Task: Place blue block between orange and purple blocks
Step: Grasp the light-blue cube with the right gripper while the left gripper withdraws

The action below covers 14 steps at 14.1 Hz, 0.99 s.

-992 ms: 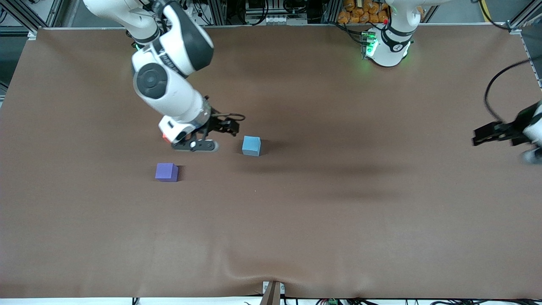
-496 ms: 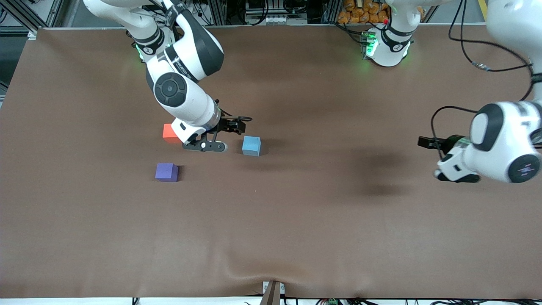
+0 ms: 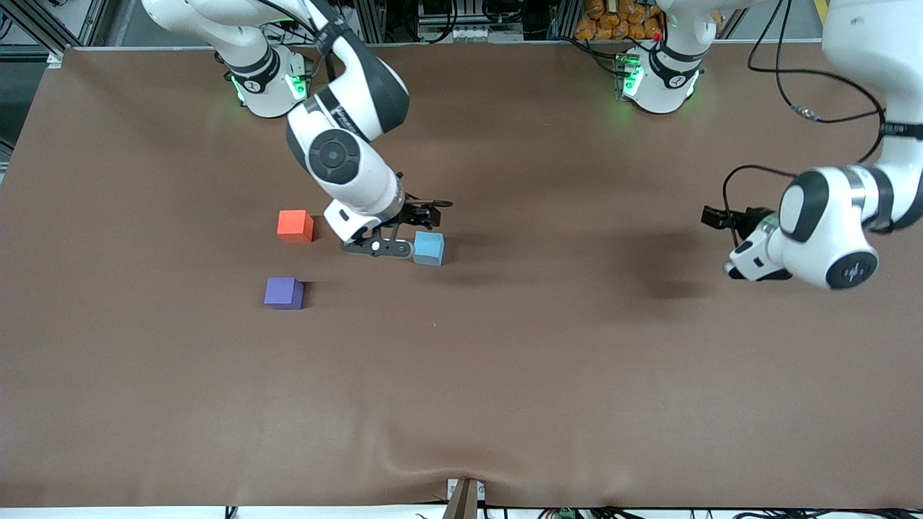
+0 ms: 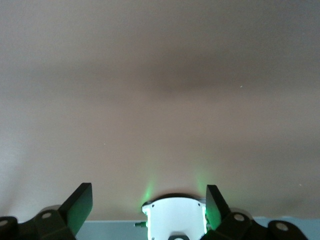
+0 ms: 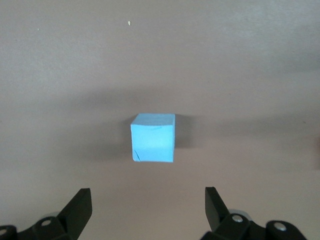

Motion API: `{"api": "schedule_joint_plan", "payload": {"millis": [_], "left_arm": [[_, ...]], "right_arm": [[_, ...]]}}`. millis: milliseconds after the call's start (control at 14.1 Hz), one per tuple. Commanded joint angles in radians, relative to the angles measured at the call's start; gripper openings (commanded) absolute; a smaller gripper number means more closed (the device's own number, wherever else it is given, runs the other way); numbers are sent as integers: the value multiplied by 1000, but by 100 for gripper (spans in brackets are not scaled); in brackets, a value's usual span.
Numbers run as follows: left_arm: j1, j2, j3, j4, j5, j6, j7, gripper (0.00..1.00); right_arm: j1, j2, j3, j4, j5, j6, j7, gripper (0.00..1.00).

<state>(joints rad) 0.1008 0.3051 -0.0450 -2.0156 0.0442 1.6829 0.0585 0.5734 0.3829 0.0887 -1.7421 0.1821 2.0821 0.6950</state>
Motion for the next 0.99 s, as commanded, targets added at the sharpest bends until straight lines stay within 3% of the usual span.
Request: {"api": "schedule_joint_plan", "payload": {"millis": [0,142,496,708,921], "left_arm": [[5,-239,-9,-294,16,211,-3,100],[7,-306,-7,-392,16,318,-3,100],[7,-379,-10,-520,16,527,-3,100],[5,-348,-12,-537,16,687,-3,100],[-7,-227,-19,-473,16,845,-3,100]], "right_arm": [[17,31,-9,6,-44,56,47,100],[26,57,-9,3,-44,56,41,100],[57,119,-12,3,-87,90,49,100],[65,142,-10,1,-102,101,49,100],[77,166,-10,0,-104,141,49,100]]}}
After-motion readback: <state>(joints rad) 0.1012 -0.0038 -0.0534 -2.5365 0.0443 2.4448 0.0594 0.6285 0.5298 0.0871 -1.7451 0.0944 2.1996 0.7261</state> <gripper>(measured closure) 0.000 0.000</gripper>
